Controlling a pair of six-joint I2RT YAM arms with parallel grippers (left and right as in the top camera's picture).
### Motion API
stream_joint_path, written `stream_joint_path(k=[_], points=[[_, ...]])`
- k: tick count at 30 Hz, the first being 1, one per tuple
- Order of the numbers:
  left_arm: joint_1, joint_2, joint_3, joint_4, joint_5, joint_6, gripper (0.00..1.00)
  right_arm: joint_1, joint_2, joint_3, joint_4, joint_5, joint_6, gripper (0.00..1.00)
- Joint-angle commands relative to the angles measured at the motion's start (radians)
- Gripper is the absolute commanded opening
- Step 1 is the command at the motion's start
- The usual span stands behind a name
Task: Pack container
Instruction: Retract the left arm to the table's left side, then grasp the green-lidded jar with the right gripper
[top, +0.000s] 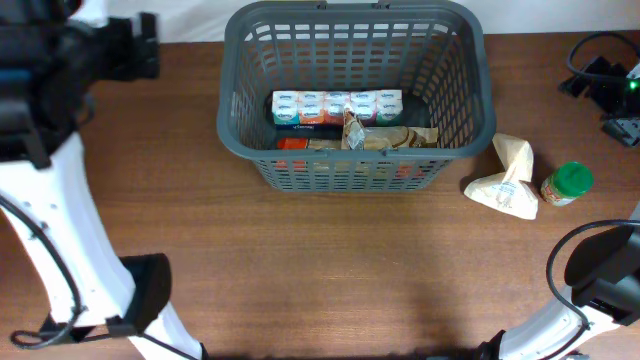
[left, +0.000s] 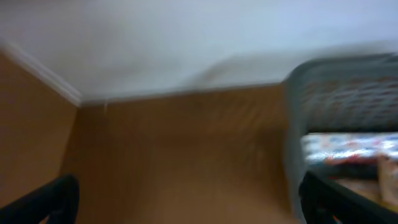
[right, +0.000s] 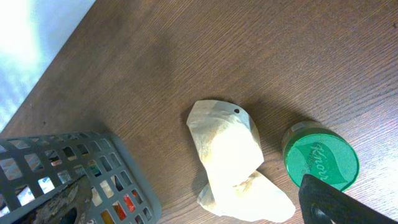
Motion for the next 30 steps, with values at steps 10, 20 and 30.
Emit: stream_joint_path(k=[10, 20, 30], points=[[0.208, 0.054, -0.312, -0.044, 0.01, -0.086, 0.99, -0.002, -0.009, 0.008, 0.064, 0.037, -0.01, 0.99], [0.208, 0.054, -0.352, -0.009, 0.017, -0.086, 0.99, -0.002, -0.009, -0.145, -0.023, 0.399, -0.004, 0.99], [0.208, 0.054, -0.352, -0.009, 0.017, -0.086, 0.99, -0.003, -0.009, -0.494, 0.24, 0.36, -0.013, 0.99]])
